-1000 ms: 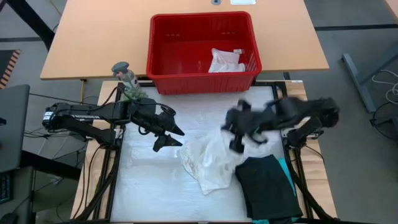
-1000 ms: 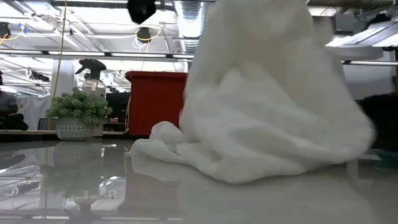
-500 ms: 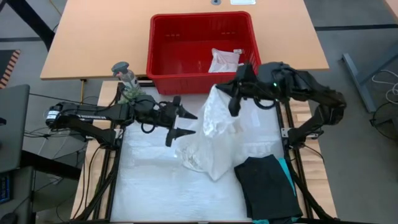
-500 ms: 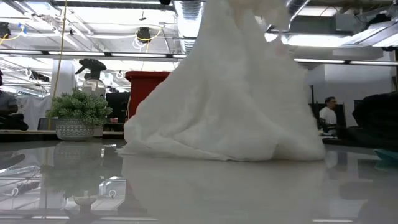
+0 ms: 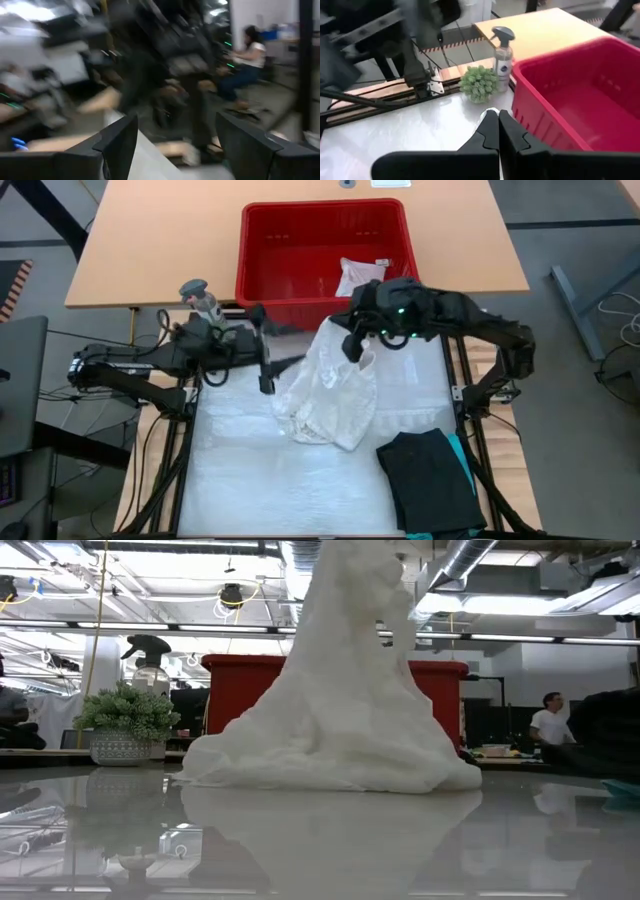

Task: Fold Laundry from Bin
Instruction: Fold the white t-shirt

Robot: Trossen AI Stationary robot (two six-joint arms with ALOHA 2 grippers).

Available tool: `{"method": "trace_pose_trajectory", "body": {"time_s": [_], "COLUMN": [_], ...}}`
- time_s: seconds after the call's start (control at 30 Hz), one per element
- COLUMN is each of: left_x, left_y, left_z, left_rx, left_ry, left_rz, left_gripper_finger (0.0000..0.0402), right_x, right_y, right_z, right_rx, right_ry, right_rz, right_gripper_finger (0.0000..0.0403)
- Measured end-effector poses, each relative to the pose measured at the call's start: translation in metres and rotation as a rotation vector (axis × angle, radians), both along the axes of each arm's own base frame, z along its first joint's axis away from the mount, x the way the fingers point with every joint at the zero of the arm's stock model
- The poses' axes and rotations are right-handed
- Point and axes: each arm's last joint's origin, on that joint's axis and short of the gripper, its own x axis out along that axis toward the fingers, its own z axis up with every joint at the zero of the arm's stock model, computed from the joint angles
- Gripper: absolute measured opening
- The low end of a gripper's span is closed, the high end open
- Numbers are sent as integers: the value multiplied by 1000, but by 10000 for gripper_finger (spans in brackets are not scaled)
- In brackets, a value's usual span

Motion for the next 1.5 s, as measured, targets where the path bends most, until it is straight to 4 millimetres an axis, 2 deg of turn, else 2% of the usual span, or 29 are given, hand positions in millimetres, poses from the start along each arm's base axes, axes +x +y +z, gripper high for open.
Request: {"method": "trace_pose_trajectory", "body": {"time_s": [0.1, 0.2, 0.27, 0.43, 0.57, 0.77, 1.0, 1.13, 1.23, 1.33, 1.4, 1.5], "left_x": [4, 16, 20, 22, 23, 25, 40, 42, 39, 37, 33, 26], "left_y": [8, 13, 15, 22, 27, 32, 46, 49, 51, 51, 51, 51], "left_z": [-2, -21, -30, -29, -38, -37, -47, -56, -54, -48, -38, -17], "left_rx": [28, -34, -51, -16, -59, -41, -99, -165, -166, -146, -148, -140], "left_ry": [17, 141, 207, 193, 258, 244, 242, 295, 292, 288, 297, 325], "left_rz": [-25, -58, -19, 87, 212, 173, 31, -28, -8, 14, 20, 55], "left_gripper_finger": [255, 255, 255, 255, 255, 255, 248, 196, 121, 30, 13, 6], "right_x": [13, 23, 26, 28, 30, 30, 49, 54, 53, 47, 39, 11], "right_y": [3, 4, 4, 5, 10, 14, 23, 26, 26, 21, 17, 10], "right_z": [-4, -7, -9, -7, -9, -8, -20, -25, -24, -20, -18, -11], "right_rx": [-38, -52, -49, -33, -30, -9, 39, 48, 42, 27, 16, -3], "right_ry": [-7, -20, -18, -44, -39, -54, -45, -30, -34, -31, -3, 82], "right_rz": [28, 67, 84, 120, 143, 194, 308, 342, 333, 318, 313, 305], "right_gripper_finger": [16, 16, 16, 16, 16, 16, 16, 16, 19, 43, 60, 77]}}
